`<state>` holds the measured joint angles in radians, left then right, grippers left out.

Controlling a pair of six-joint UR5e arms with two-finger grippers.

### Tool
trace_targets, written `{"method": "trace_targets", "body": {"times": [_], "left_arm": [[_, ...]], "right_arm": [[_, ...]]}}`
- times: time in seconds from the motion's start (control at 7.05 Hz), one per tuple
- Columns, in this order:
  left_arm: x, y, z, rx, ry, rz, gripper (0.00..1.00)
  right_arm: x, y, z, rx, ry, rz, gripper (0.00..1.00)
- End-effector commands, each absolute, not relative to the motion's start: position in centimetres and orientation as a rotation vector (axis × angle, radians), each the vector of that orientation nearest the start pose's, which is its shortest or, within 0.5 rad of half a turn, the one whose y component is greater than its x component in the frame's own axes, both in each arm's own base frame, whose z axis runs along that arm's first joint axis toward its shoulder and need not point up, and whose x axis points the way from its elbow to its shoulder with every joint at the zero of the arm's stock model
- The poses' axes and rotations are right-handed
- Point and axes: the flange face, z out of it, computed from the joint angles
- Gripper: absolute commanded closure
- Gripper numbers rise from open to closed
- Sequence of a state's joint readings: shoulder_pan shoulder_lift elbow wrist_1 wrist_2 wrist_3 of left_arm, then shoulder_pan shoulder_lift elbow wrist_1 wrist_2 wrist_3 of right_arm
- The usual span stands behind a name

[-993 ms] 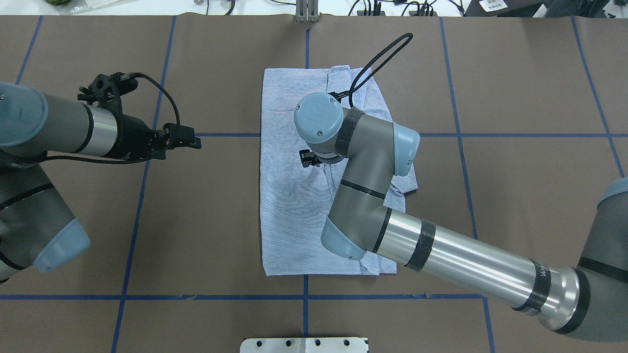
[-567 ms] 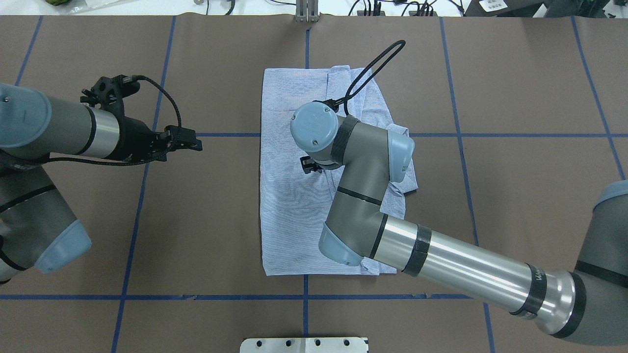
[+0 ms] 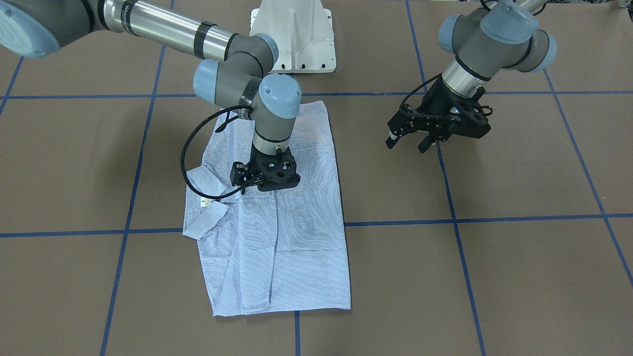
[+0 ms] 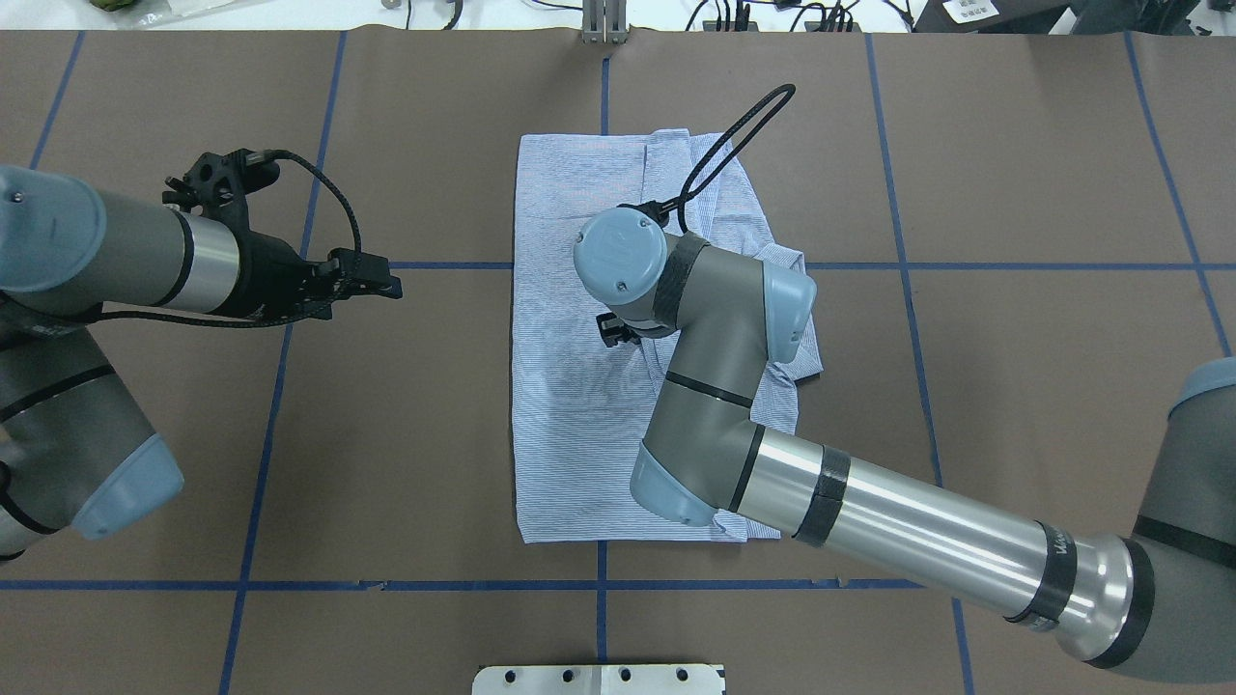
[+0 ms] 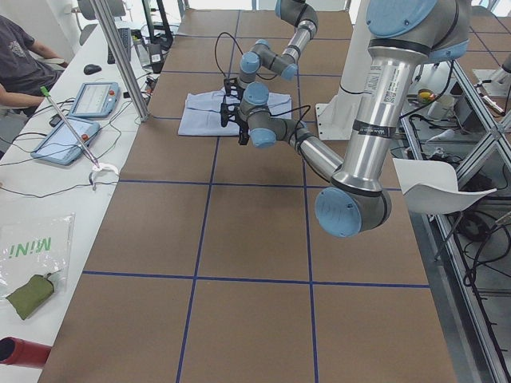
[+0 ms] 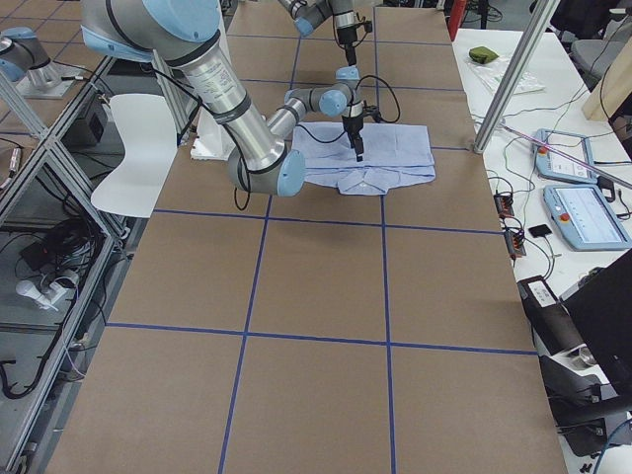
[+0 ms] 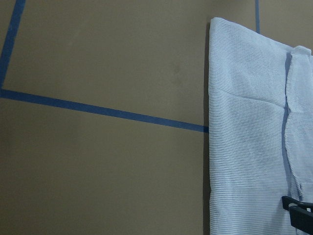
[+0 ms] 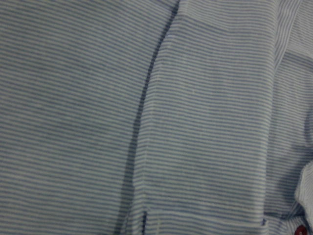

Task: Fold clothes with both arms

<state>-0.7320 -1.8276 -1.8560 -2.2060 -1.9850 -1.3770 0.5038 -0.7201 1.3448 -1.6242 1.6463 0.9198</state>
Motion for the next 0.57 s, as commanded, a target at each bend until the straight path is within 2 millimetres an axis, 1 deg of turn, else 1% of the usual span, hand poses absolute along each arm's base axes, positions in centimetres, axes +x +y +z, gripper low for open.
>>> {"method": "trace_targets", "body": {"times": [0.0, 0.14, 0.28, 0.43], "left_arm": [[36.6, -44.4, 30.8, 0.179, 1.211, -0.224, 0.00], [37.1, -44.1, 30.8, 0.169, 1.214, -0.223, 0.00], [37.6, -43.9, 30.3, 0.161, 1.220, -0.226, 0.00], [37.8, -43.8, 30.2, 0.159, 1.222, -0.222, 0.00]], "right_arm": [[-61.3, -48.6, 24.5, 0.243, -0.499, -0.176, 0.00], [-60.9, -49.0, 24.8, 0.244, -0.493, -0.175, 0.00], [-60.6, -49.1, 25.6, 0.240, -0.483, -0.174, 0.00], [-60.0, -49.1, 26.1, 0.244, -0.483, -0.179, 0.00]]}}
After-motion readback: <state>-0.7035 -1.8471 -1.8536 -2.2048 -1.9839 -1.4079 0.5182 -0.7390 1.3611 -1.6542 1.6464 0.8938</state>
